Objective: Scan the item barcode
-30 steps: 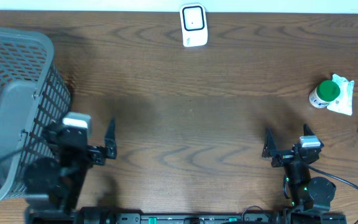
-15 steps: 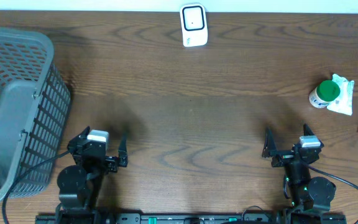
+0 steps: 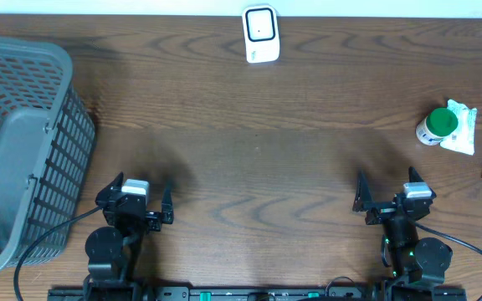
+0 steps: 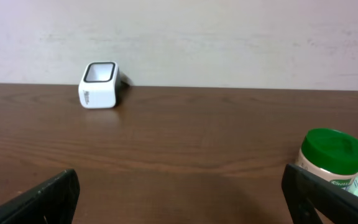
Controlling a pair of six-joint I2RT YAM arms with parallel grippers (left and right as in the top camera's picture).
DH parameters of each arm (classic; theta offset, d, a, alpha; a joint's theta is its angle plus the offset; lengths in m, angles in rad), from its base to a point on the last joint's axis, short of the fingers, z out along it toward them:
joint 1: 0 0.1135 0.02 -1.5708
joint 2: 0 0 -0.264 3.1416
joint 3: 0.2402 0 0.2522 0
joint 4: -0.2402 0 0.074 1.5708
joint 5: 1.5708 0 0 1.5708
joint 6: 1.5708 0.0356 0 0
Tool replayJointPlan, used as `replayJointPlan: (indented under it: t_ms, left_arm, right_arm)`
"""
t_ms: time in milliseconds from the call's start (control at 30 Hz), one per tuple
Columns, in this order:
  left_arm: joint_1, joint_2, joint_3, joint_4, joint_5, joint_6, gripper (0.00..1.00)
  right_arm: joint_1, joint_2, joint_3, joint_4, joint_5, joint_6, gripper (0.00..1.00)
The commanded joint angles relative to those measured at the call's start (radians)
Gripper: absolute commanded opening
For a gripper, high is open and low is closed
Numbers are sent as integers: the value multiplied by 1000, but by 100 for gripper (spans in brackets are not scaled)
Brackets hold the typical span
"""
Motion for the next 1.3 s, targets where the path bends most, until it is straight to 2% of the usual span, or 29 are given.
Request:
replayJointPlan:
  t_ms: [0, 400, 533, 1267]
  left_arm:
    - [2, -20, -32, 8, -18, -2, 98]
    - [2, -57, -39, 18, -102, 9, 98]
    - [2, -56, -81, 119, -100, 9, 98]
    - [3, -57, -81, 112, -114, 5, 98]
  right_arm:
    - [10, -6, -2, -5, 9, 13, 99]
    - [10, -6, -2, -5, 9, 13, 99]
    - [10, -6, -2, -5, 9, 13, 99]
    - [10, -6, -2, -5, 9, 13, 99]
